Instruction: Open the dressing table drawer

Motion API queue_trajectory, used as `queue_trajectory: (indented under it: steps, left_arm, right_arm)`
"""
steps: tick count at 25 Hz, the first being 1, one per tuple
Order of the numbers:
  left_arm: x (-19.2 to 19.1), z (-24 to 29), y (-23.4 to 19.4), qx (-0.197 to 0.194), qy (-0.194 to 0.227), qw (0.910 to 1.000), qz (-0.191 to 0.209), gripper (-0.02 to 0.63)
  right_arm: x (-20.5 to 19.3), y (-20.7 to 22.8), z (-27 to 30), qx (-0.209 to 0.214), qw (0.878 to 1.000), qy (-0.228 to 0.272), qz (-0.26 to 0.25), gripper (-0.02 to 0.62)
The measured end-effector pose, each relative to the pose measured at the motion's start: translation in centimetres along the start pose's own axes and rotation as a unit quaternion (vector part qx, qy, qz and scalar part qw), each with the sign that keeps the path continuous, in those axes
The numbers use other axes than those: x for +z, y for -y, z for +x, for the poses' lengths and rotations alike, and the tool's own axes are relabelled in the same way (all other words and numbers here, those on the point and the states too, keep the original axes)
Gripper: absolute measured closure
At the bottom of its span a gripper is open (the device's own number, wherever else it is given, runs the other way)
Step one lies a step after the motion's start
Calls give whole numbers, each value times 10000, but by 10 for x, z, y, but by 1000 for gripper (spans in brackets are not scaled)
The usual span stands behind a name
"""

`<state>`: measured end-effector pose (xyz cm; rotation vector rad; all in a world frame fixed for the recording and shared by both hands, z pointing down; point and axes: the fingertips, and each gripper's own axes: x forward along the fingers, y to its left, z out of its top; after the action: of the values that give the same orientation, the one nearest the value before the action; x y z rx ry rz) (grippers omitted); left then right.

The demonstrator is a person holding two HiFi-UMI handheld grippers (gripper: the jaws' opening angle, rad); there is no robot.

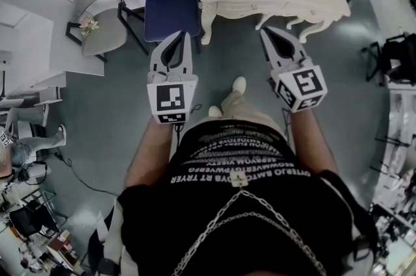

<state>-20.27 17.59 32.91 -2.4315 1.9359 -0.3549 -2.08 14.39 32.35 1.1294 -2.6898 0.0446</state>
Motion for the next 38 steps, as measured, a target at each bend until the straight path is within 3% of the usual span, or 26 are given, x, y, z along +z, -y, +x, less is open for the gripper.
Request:
queue_trajectory:
  steps: [14, 23, 38]
  left_arm:
    - [-6, 51, -3, -10, -125, 9999, -2, 603]
    - [-2, 118, 6, -152, -320, 9993, -110, 603]
    - [34, 247, 23, -200, -241, 9995, 54, 603]
  right_arm:
    - [-9, 36, 32, 56, 9999, -34, 81, 603]
    - [-16, 91, 64, 112, 9997, -55, 217, 604]
    - [-16, 196, 111, 205, 9994, -48, 277, 603]
